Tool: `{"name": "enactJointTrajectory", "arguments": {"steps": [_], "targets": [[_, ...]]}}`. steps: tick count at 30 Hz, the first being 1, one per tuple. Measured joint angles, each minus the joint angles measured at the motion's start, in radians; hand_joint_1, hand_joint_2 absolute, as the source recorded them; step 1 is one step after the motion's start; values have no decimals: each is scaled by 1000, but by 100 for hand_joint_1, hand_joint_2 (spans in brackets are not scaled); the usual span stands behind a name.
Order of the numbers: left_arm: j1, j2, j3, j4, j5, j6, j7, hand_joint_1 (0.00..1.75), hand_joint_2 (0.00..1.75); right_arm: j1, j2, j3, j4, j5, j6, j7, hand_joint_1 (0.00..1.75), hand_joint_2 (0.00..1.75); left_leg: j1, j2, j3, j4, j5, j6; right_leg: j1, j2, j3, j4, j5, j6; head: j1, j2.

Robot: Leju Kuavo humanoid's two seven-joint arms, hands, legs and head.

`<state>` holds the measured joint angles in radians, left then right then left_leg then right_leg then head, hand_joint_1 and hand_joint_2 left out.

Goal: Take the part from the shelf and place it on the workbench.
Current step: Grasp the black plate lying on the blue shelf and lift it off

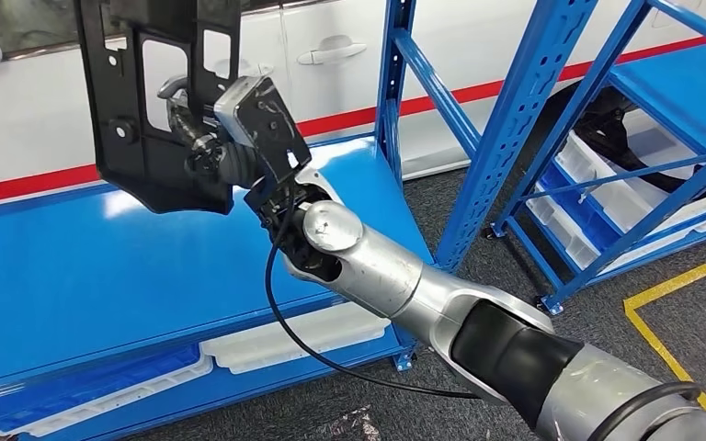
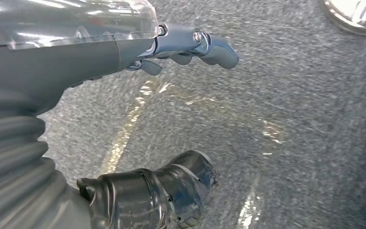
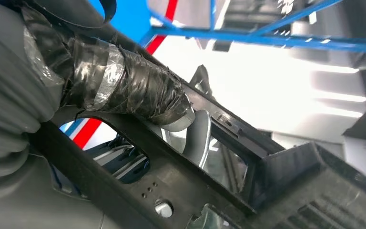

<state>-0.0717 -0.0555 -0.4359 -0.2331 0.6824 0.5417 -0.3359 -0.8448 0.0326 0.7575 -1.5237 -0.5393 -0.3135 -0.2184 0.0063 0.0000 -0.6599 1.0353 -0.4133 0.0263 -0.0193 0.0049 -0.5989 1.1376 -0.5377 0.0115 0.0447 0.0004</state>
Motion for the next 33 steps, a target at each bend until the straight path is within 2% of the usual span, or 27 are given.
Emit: {"name": "enactJointTrajectory", "arguments": {"steps": [1, 2, 5, 6, 7, 8, 10, 11, 12, 13, 15, 16, 17, 18, 20, 21, 22, 23, 25, 26, 27, 28, 29, 30, 31, 32, 33], "targets": [[0, -1, 0, 0, 0, 2, 1, 0, 175, 0, -6, -4, -11, -15, 11, -5, 175, 175, -1, 0, -6, 6, 2, -4, 1, 1, 23, -40, 11, -2, 0, 0], [0, -1, 0, 0, 0, 4, 2, 0, 175, 0, -11, -9, -21, -28, 22, -10, 175, 175, -3, -2, -12, 11, 7, -9, 2, 2, 33, -62, 14, -5, 0, 0], [1, 0, 0, 1, 0, 9, 4, 0, 175, 0, -26, -20, -41, -53, 41, -19, 175, 175, -4, -5, -22, 14, 18, -25, 1, 3, 21, -65, 29, -22, 0, 0], [2, 0, 0, 2, 1, 10, 5, 0, 175, 0, -30, -21, -46, -58, 43, -20, 175, 175, -3, -5, -28, 25, 4, -30, 0, 2, 16, -66, 36, -30, -1, 0], [2, 0, 0, 3, 1, 10, 7, 0, 175, 0, -33, -22, -51, -62, 46, -20, 175, 175, 0, -4, -39, 56, -27, -35, -2, 1, 9, -68, 44, -37, -2, 0], [2, 1, 0, 3, 1, 11, 9, 0, 175, -1, -35, -24, -55, -65, 49, -20, 175, 175, 2, -3, -54, 105, -70, -40, -2, 0, 2, -68, 52, -42, -3, 0], [1, 0, 0, 3, 1, 10, 13, 0, 175, -1, -41, -27, -64, -70, 57, -16, 175, 175, 4, -3, -83, 226, -150, -47, 2, -1, -18, -68, 67, -49, -4, 0], [0, -1, 0, 3, 1, 10, 14, 0, 175, -1, -44, -27, -67, -70, 61, -13, 175, 175, 5, -3, -86, 265, -166, -47, 5, -2, -28, -68, 76, -50, -4, 0], [0, -1, 0, 3, 1, 10, 15, 0, 175, -1, -47, -27, -69, -70, 64, -9, 175, 175, 4, -3, -74, 275, -164, -45, 8, -2, -39, -68, 84, -51, -4, 0], [0, -1, 0, 3, 1, 9, 15, 0, 175, -1, -51, -27, -71, -69, 68, -5, 175, 175, 2, -3, -44, 251, -146, -39, 12, -2, -50, -68, 93, -52, -4, 0], [-3, 0, 0, 3, 2, 7, 15, 0, 175, -4, -58, -27, -78, -66, 73, 2, 175, 175, -7, -3, 50, 127, -112, -15, 18, -1, -68, -68, 109, -53, -4, 0], [-5, 1, 0, 3, 2, 6, 15, 0, 175, -7, -62, -28, -83, -66, 74, 4, 175, 175, -13, -3, 94, 61, -107, -4, 18, -2, -74, -69, 117, -51, -4, 0], [-7, 2, 0, 3, 2, 6, 15, 0, 175, -10, -66, -28, -87, -65, 75, 5, 175, 175, -19, -3, 122, 14, -107, 4, 15, -4, -78, -72, 125, -47, -3, 0], [-9, 3, 0, 3, 3, 5, 15, 0, 175, -13, -70, -28, -90, -65, 75, 5, 175, 175, -24, -3, 132, -13, -108, 10, 11, -6, -79, -78, 135, -42, -4, 0], [-10, 3, 0, 3, 4, 3, 15, 0, 175, -14, -78, -29, -93, -64, 76, 6, 175, 175, -28, -4, 133, -42, -80, 19, 6, -8, -80, -94, 153, -30, -4, 0], [-10, 2, 0, 3, 5, 1, 15, 0, 175, -12, -82, -29, -93, -64, 76, 6, 175, 175, -26, -1, 134, -61, -62, 23, 7, -8, -82, -96, 147, -25, -4, 0], [-10, 2, 0, 3, 6, 0, 16, 0, 175, -12, -87, -29, -94, -62, 75, 7, 175, 175, -21, 3, 132, -78, -43, 26, 8, -6, -88, -81, 122, -20, -3, 0], [-9, 1, 0, 3, 8, -2, 17, 0, 175, -11, -92, -29, -95, -60, 74, 8, 175, 175, -16, 6, 128, -91, -25, 27, 8, -5, -99, -44, 79, -16, -3, 0], [-9, 1, 0, 3, 11, -6, 18, 0, 175, -11, -100, -30, -96, -54, 72, 11, 175, 175, -13, 10, 104, -93, -3, 27, 3, -5, -125, 74, -13, -6, -2, 0], [-9, 0, 0, 3, 11, -6, 19, 0, 175, -9, -104, -30, -96, -51, 72, 13, 175, 175, -10, 10, 90, -89, 5, 24, -2, -5, -130, 125, -33, 1, -2, 0], [-10, -1, 0, 3, 12, -7, 19, 0, 175, -8, -107, -30, -96, -49, 71, 15, 175, 175, -6, 10, 75, -83, 12, 20, -7, -5, -124, 151, -31, 8, -2, 0], [-10, -2, 0, 3, 12, -7, 19, 0, 175, -7, -109, -30, -96, -48, 71, 17, 175, 175, -1, 11, 57, -73, 19, 14, -13, -6, -102, 143, -12, 17, -2, 0], [-10, -4, 0, 3, 13, -7, 19, 0, 175, -7, -111, -30, -97, -48, 71, 18, 175, 175, 6, 11, 38, -59, 23, 6, -20, -6, -65, 103, 12, 27, -2, 0], [-10, -4, 0, 3, 13, -7, 19, 0, 175, -8, -113, -30, -97, -48, 71, 18, 175, 175, 11, 11, 18, -42, 25, -1, -27, -6, -22, 45, 23, 39, -1, 0], [-10, -4, 0, 3, 13, -7, 18, 0, 175, -9, -114, -30, -99, -47, 71, 19, 175, 175, 14, 10, -2, -21, 26, -9, -30, -4, 13, -5, 24, 43, 0, 0], [-10, -3, 0, 3, 13, -8, 18, 0, 175, -9, -115, -30, -100, -47, 71, 20, 175, 175, 14, 8, -17, -3, 27, -17, -32, -1, 33, -39, 16, 43, 1, 0], [-9, -3, 0, 3, 13, -9, 18, 0, 175, -9, -116, -30, -102, -46, 71, 21, 175, 175, 13, 6, -29, 10, 29, -23, -31, 3, 37, -50, 6, 35, 1, 0]]}}
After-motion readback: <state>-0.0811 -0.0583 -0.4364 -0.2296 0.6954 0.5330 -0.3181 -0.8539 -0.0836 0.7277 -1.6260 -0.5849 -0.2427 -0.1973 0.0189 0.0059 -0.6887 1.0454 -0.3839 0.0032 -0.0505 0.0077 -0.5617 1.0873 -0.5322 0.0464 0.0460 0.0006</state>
